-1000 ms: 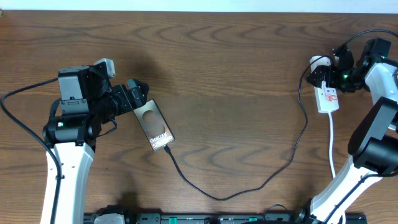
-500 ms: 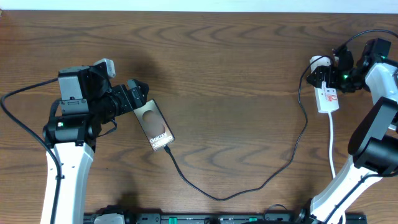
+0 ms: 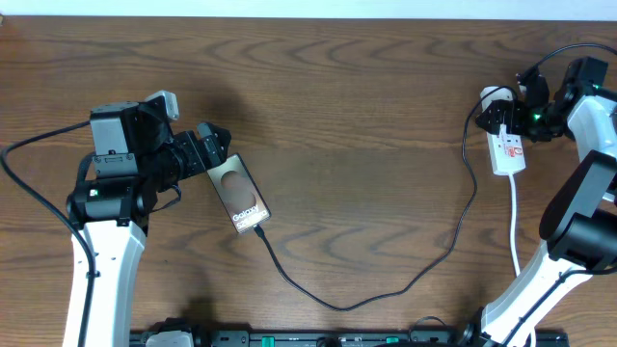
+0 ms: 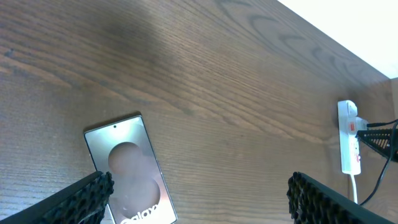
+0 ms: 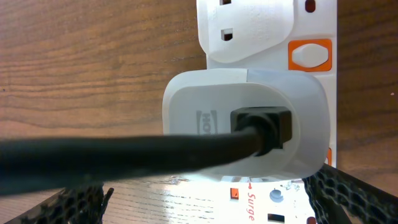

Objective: Plug charger to phone and switch on socket
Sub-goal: 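Press the power strip's orange switch beside the charger with the right gripper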

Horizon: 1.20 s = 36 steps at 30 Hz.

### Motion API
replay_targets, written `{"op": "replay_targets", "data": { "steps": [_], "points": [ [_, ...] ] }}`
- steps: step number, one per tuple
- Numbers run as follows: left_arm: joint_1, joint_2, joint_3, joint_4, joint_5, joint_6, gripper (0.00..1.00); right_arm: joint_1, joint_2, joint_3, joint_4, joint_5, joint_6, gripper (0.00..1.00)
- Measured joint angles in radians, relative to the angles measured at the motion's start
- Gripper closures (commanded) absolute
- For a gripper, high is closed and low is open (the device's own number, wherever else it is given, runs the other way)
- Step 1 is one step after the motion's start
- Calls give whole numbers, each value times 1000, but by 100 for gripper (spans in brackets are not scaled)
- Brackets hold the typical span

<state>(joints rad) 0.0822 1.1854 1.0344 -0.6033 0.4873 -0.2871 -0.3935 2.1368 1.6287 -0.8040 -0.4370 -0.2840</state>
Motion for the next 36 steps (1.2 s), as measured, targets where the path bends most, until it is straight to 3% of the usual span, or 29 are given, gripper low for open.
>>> {"op": "replay_targets", "data": {
  "steps": [36],
  "points": [
    [0, 0, 0, -19, -23, 0, 8, 0, 14, 7, 6, -4, 19, 1]
  ]
}}
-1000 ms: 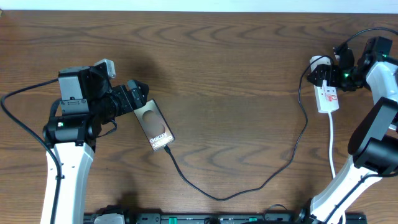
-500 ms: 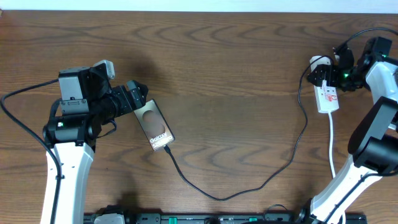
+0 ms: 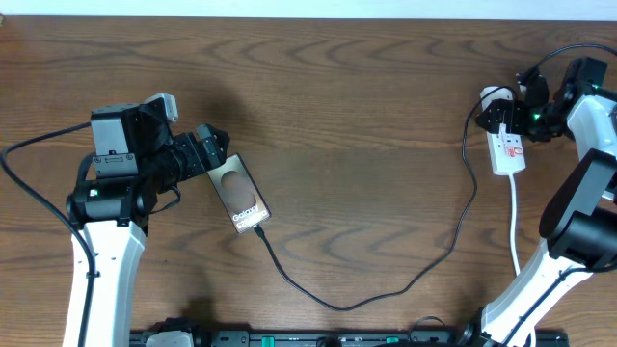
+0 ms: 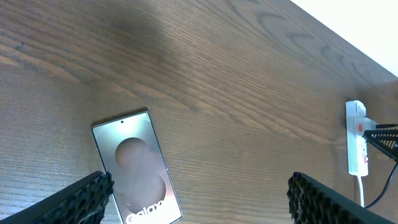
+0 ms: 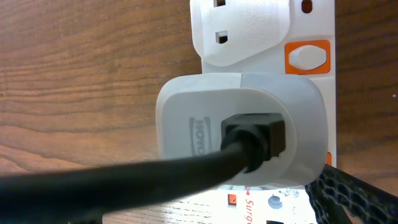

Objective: Plug charger to phone and switch on socket
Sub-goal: 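Press the power strip's orange switch beside the charger with the right gripper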

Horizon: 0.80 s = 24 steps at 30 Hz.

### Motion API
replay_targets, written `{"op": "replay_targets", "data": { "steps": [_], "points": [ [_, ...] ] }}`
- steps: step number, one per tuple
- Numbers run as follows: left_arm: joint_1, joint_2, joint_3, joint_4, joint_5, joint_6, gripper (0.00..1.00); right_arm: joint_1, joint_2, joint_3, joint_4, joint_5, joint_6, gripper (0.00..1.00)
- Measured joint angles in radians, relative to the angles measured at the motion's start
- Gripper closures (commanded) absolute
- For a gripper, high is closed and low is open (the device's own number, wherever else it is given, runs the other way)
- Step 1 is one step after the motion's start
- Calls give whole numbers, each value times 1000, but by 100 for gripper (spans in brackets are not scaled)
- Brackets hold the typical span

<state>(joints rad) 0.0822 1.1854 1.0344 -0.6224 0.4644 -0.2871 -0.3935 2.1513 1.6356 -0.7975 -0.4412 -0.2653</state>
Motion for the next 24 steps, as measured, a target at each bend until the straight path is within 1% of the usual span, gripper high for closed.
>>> {"op": "replay_targets", "data": {
  "steps": [18, 24],
  "points": [
    [0, 0, 0, 0, 0, 0, 8, 0, 2, 1, 23, -21, 40, 1],
    [0, 0, 0, 0, 0, 0, 8, 5, 2, 1, 24, -15, 54, 2]
  ]
}}
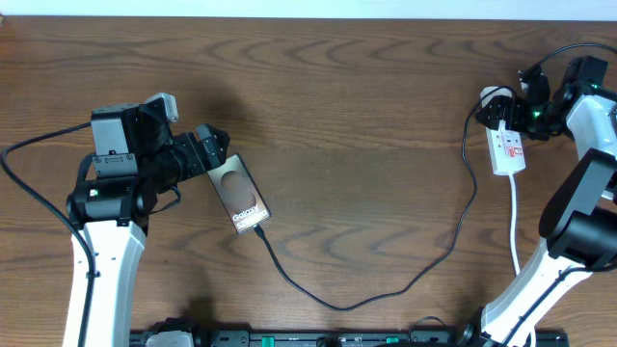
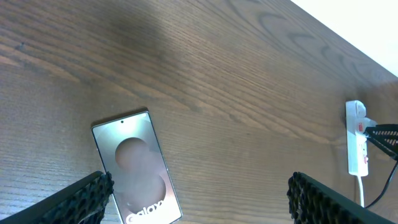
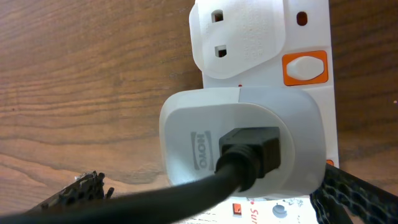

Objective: Plug charger to phone and switch on socket
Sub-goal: 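Press the power strip's orange switch beside the charger with the right gripper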

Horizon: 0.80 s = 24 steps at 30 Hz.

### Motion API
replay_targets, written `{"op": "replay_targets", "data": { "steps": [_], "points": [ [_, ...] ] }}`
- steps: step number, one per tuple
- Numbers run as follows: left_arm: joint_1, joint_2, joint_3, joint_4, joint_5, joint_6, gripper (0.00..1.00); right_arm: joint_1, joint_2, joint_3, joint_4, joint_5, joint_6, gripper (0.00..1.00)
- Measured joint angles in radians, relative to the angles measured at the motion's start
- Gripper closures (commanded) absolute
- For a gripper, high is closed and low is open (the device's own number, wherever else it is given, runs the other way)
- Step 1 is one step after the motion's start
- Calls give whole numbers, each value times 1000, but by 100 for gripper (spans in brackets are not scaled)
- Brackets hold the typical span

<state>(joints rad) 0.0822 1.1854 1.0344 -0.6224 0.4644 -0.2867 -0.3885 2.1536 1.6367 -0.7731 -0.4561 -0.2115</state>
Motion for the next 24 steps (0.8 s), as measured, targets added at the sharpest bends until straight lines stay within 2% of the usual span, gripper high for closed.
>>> {"op": "replay_targets", "data": {
  "steps": [24],
  "points": [
    [0, 0, 0, 0, 0, 0, 8, 6, 0, -8, -3, 18, 0, 4]
  ]
}}
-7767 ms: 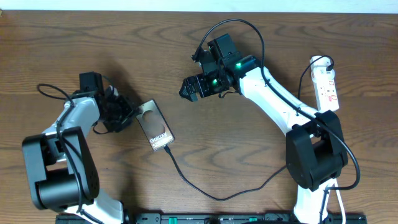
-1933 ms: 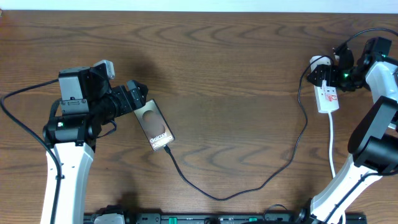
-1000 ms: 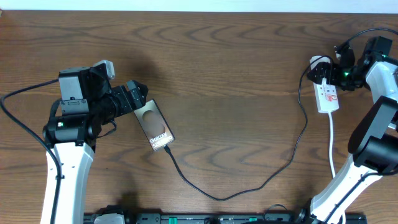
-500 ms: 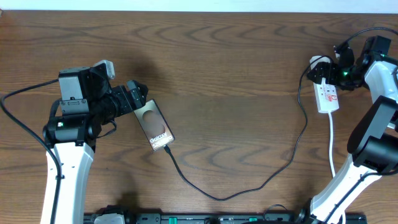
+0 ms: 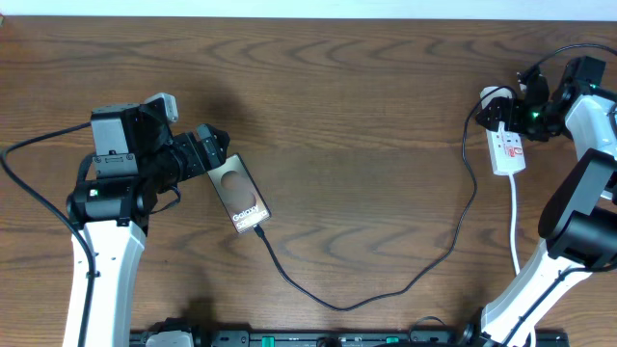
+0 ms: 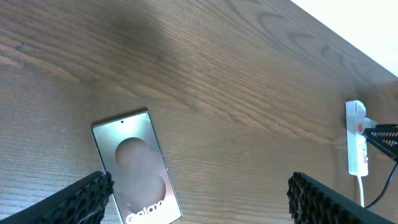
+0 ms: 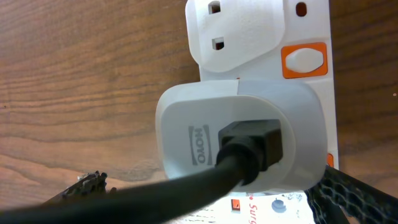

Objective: Plug charger to phone and switch on socket
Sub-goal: 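Press the power strip's orange switch beside the charger with the right gripper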

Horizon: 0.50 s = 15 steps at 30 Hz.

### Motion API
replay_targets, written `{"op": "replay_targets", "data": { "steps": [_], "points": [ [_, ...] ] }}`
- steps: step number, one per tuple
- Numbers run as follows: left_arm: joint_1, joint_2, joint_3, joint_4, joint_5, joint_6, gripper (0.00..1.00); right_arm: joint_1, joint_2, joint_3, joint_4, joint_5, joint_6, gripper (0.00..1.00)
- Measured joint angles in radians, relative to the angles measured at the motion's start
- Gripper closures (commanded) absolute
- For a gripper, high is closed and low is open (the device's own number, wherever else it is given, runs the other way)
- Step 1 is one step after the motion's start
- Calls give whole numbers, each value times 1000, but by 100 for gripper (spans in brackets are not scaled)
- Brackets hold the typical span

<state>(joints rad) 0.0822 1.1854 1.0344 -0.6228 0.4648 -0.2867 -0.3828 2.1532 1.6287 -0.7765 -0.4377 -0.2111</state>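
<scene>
The phone (image 5: pixel 239 196) lies screen up at the left, and the black cable (image 5: pixel 386 284) meets its lower end. The cable runs right to the white charger (image 7: pixel 242 137), which sits in the white power strip (image 5: pixel 508 149). The strip's orange switch (image 7: pixel 305 60) shows beside an empty socket. My right gripper (image 7: pixel 214 202) is open, its fingers standing either side of the charger. My left gripper (image 6: pixel 199 208) is open just above the phone's (image 6: pixel 134 168) upper end and holds nothing.
The wooden table (image 5: pixel 366 125) runs to a white edge at the back. The strip's white lead (image 5: pixel 514 222) trails toward the front right. The cable loops across the middle front of the table.
The right gripper has shifted slightly over the strip, so the empty socket sits a little higher in its view. Phone, cable and left arm are unchanged.
At first the right gripper hung close over the plugged charger and the left gripper stood over the phone. The left wrist then moved a little. The right gripper has kept to the charger with small shifts, showing more of the strip.
</scene>
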Motion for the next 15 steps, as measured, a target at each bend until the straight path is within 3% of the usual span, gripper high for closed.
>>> {"op": "replay_targets", "data": {
  "steps": [15],
  "points": [
    [0, 0, 0, 0, 0, 0, 8, 0, -20, -53, 72, -10, 50, 1]
  ]
}}
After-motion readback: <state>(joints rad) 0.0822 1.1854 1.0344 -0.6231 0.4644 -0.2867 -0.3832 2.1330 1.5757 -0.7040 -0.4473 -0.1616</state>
